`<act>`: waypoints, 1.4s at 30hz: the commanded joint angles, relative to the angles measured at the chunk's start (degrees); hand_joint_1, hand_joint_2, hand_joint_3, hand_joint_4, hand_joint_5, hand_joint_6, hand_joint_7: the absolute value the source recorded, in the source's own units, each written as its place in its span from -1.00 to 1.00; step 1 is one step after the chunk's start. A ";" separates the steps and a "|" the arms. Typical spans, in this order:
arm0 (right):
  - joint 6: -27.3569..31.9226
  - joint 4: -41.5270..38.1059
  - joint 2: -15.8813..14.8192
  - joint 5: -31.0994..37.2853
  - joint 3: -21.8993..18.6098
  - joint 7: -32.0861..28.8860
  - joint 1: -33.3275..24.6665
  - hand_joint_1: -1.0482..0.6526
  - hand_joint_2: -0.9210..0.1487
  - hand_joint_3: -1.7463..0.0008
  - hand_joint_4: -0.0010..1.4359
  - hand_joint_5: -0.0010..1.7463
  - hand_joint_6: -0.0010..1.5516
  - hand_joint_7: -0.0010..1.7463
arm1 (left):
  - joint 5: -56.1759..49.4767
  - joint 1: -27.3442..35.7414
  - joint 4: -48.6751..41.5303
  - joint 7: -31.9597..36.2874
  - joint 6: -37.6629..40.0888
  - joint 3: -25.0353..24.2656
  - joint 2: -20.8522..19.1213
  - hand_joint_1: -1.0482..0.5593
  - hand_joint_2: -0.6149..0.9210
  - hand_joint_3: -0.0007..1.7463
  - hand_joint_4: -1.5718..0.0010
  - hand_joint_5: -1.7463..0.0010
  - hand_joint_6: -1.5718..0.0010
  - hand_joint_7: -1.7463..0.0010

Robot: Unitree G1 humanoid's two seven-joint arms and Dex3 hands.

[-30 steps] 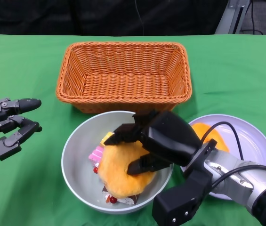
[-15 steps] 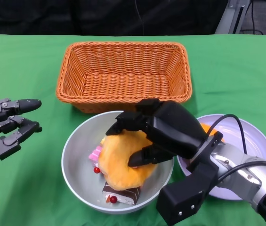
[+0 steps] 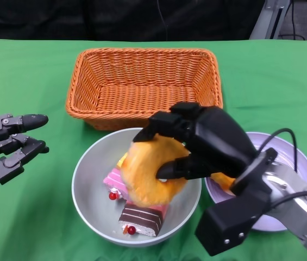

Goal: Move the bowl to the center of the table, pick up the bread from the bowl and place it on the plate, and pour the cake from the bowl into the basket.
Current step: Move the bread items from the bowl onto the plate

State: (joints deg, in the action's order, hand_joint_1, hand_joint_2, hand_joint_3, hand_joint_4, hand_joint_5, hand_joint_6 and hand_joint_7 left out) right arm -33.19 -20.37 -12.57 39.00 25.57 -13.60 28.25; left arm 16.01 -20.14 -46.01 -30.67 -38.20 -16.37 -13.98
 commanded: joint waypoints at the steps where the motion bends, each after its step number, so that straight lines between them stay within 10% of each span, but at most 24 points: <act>1: 1.26 4.99 -1.68 -2.88 -3.32 2.16 -2.04 0.03 -0.98 0.99 -0.02 0.96 -0.09 0.38 | 1.36 -0.79 -0.37 -1.08 0.45 -0.63 -0.95 0.19 1.00 -0.81 0.10 -0.30 -0.28 0.85; 20: 10.39 27.22 -6.98 -13.61 -18.34 13.99 -15.60 0.06 -0.92 0.99 0.07 0.77 0.07 0.15 | 1.47 -1.25 -0.35 -1.65 0.53 -0.07 -0.93 0.14 1.00 -0.84 0.09 -0.29 -0.29 0.86; 42: 12.83 18.42 -11.64 -12.81 -25.93 13.23 -24.55 0.17 -0.95 0.98 0.10 0.67 0.15 -0.17 | 1.82 -1.15 0.02 -1.97 0.89 -0.42 -1.61 0.17 1.00 -0.82 0.09 -0.31 -0.29 0.86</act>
State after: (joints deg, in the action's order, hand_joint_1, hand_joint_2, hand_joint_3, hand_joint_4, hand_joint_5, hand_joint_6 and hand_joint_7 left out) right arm -20.63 -0.34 -23.00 26.05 0.59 0.49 3.75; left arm 17.74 -21.18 -46.31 -32.45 -37.51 -16.35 -14.22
